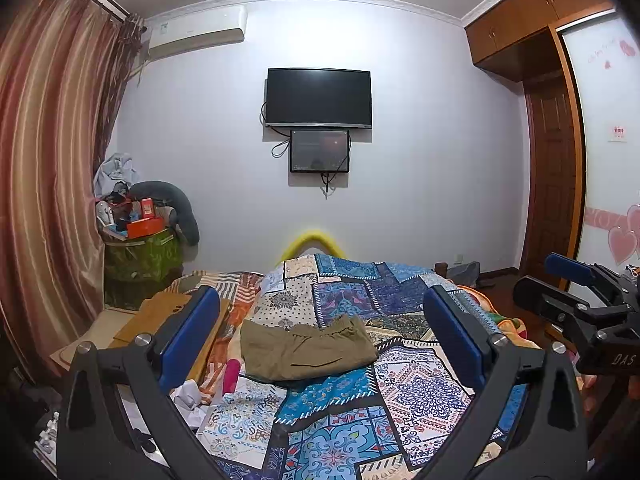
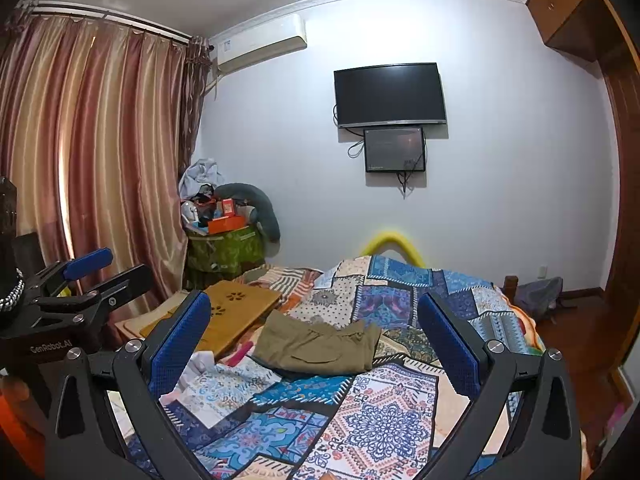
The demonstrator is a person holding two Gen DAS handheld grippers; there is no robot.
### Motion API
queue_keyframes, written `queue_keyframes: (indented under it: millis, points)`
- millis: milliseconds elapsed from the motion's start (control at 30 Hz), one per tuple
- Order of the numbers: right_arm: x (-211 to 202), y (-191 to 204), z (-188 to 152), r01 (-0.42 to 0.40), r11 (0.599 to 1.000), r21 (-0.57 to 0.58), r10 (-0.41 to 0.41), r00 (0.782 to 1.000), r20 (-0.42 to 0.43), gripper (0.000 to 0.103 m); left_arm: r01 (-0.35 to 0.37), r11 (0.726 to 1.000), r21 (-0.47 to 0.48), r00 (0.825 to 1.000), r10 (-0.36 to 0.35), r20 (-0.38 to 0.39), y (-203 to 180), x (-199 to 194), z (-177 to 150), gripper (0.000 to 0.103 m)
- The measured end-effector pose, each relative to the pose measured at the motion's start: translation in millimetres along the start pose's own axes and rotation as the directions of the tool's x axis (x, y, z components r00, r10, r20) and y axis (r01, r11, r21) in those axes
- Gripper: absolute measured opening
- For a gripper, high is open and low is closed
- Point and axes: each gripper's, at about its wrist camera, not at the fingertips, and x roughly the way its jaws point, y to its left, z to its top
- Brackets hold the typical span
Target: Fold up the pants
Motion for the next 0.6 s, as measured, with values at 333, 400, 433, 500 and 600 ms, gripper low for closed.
queue_keyframes:
  millis: [333,400,433,500,600]
  points:
    - [-0.4,0.2,-0.1,-0.001,1.000,0.001,0.001,1.000,-0.001,0.103,0.009,1.000,-0.013,1.000,-0.010,-0.012,3.8,2.3,0.3,0.103]
    - [-0.4,0.0,-0.2,-0.002,1.000,0.000,0.002,1.000,-0.001,0.103,0.009,1.000,-0.010,1.000,-0.009,-0.014,2.8,3.0,0.0,0.103]
    - [-0.9,0.7,-0.1,-0.002,1.000,0.000,0.002,1.000,0.000,0.103,0.010,1.000,-0.009,1.000,-0.010,-0.014,2.5,3.0,-0.2,0.103]
    - [-2.1,2.1,0.3,-0.001,1.000,0.000,0.001,1.000,0.003,0.103,0.011,1.000,-0.009,1.000,-0.011,-0.013,2.4,3.0,0.2,0.103]
    - [-2.9,3.2,1.0,0.000,1.000,0.000,0.000,1.000,0.004,0.103,0.016,1.000,-0.010,1.000,-0.016,-0.013,1.8,3.1,0.1,0.103]
